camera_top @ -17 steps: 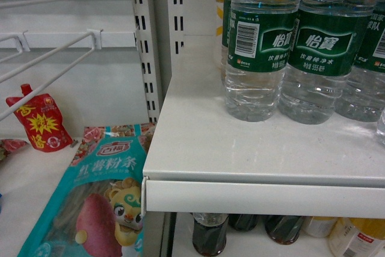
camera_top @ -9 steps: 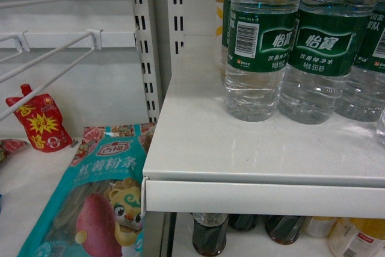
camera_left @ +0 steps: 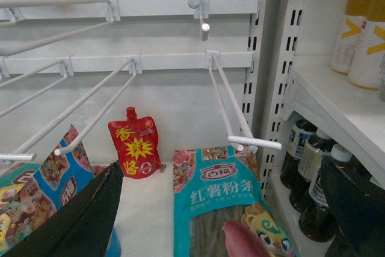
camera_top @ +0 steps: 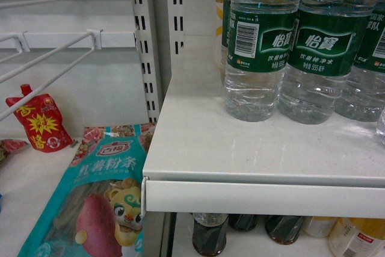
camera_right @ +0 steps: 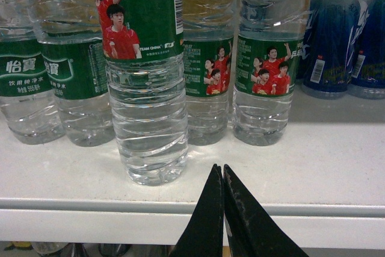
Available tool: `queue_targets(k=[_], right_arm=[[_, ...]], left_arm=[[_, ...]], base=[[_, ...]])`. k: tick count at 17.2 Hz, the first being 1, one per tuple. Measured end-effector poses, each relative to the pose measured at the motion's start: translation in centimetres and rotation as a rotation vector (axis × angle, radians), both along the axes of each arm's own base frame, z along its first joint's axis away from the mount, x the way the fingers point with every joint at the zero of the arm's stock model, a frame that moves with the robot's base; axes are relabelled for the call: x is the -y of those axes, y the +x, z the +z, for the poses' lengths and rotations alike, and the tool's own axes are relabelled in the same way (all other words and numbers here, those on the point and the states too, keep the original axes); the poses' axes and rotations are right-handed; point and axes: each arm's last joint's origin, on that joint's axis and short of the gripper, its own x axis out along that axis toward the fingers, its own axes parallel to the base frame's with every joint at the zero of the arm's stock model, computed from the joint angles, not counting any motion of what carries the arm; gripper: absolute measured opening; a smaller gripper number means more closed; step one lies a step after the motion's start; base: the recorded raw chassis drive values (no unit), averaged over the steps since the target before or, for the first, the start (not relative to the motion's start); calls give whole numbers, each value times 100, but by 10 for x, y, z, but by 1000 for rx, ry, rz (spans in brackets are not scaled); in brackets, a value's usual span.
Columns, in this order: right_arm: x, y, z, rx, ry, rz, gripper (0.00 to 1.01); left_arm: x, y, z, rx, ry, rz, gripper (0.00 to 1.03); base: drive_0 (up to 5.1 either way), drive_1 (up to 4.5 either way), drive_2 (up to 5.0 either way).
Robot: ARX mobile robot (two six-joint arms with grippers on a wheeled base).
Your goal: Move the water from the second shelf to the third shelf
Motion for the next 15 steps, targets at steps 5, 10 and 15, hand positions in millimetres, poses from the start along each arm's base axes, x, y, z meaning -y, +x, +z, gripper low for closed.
queue_targets(k=[5, 10, 15], right_arm=[[0, 0, 0, 0, 0, 0, 23], [0, 0, 0, 0, 0, 0, 69], [0, 0, 0, 0, 0, 0, 98]], left_arm=[[0, 0, 0, 0, 0, 0, 98], [0, 0, 0, 0, 0, 0, 98], [0, 0, 0, 0, 0, 0, 98]], base=[[0, 0, 0], [0, 0, 0], [0, 0, 0]])
